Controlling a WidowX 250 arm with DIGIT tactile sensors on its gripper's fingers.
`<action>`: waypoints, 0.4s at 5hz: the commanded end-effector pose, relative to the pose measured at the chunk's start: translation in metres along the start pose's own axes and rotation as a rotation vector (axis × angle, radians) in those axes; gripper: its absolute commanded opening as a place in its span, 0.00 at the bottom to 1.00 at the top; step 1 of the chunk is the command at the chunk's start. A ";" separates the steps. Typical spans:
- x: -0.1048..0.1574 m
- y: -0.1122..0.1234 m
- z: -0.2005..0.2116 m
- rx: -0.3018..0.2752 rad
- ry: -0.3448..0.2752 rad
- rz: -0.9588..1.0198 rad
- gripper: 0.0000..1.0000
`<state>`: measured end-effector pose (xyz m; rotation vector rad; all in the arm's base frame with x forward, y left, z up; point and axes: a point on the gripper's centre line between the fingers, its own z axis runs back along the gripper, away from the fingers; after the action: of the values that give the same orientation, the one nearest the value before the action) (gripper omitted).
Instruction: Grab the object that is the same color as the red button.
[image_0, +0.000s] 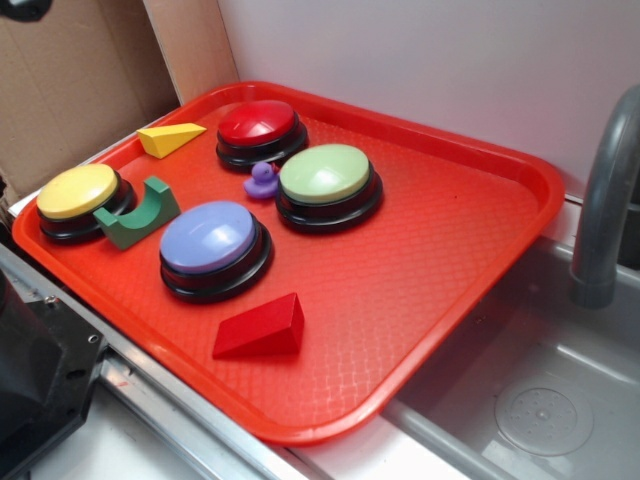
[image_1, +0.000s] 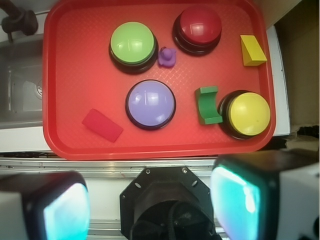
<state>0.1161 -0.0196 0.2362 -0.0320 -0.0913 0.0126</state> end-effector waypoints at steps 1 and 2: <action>0.000 0.000 0.000 0.000 0.000 0.000 1.00; 0.008 -0.014 -0.008 -0.024 -0.036 -0.250 1.00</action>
<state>0.1221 -0.0314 0.2257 -0.0442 -0.1159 -0.2184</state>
